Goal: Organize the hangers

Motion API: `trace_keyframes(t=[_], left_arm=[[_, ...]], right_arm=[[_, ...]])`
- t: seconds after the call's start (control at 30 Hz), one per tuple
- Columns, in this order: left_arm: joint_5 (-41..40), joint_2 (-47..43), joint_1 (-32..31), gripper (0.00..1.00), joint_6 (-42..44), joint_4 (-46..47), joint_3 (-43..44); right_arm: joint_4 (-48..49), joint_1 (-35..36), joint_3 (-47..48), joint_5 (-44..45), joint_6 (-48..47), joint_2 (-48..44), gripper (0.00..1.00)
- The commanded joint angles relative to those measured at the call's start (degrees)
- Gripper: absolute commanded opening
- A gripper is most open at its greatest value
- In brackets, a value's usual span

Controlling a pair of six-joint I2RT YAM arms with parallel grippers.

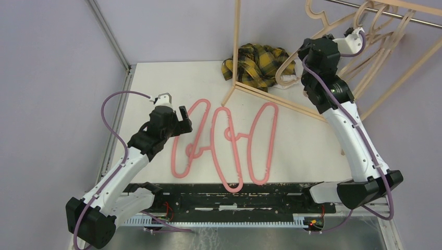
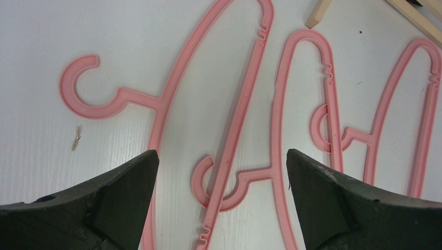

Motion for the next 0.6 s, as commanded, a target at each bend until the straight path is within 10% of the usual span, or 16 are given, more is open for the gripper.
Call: trace_keyframes(t=[0.0,0.13,0.33,0.57], left_arm=[[0.23,0.11,0.05,0.99,1.10,2.41,0.55],[0.13,-0.30,0.09,0.99,1.11,2.18,0.60],[0.21,-0.96,0.01,0.99,0.79,1.94,0.34],[0.34,-0.65,0.06,0.99,0.49,1.89,0.40]], right_arm=[[-1.33,-1.34,-1.41,2.29,0.82,-3.76,0.02],[-2.70,-1.83,-1.94,2.47,1.37,-5.00,0.13],[-3.18,-2.01,-2.16,-0.60,0.36,-6.09,0.65],[-2.45,-1.99,-3.36,-4.55,-1.73,-10.59,0.82]])
